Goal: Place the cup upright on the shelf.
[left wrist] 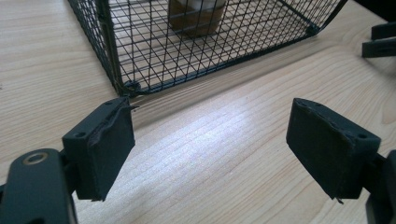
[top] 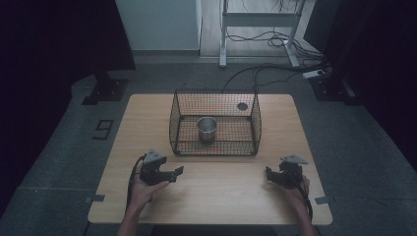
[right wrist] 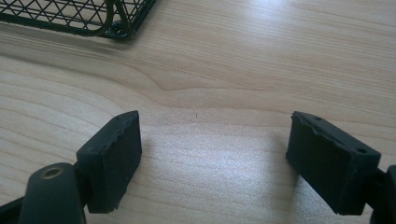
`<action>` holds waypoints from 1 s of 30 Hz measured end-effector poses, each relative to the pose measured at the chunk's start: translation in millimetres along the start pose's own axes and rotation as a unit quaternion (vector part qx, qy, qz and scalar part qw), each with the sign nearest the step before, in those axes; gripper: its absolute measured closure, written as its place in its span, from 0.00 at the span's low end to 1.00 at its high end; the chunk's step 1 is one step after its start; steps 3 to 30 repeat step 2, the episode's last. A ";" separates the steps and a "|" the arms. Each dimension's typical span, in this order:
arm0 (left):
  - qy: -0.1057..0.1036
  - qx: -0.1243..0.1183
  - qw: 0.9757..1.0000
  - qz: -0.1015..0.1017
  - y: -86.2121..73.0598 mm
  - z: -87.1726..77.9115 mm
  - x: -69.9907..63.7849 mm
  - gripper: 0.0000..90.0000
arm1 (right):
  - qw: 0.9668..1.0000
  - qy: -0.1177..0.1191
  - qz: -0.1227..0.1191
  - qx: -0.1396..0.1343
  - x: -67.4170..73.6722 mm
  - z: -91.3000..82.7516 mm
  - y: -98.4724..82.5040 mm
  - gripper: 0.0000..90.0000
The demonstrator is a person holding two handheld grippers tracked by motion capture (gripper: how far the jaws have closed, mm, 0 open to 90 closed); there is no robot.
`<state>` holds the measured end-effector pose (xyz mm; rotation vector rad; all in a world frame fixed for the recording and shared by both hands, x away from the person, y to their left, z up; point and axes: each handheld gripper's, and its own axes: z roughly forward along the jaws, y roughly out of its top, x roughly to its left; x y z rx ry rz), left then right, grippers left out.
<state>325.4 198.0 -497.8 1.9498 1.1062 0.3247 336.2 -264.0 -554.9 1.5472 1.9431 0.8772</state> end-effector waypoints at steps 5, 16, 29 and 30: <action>-0.001 0.003 1.000 0.001 -0.3 2.6 -0.8 0.17 | 1.000 0.000 -0.001 0.001 0.1 0.0 0.1 0.19; -0.001 0.003 1.000 0.001 -0.3 2.6 -0.8 0.17 | 1.000 0.000 -0.001 0.001 0.1 0.0 0.1 0.19; -0.001 0.003 1.000 0.001 -0.3 2.6 -0.8 0.17 | 1.000 0.000 -0.001 0.001 0.1 0.0 0.1 0.19; -0.001 0.003 1.000 0.001 -0.3 2.6 -0.8 0.17 | 1.000 0.000 -0.001 0.001 0.1 0.0 0.1 0.19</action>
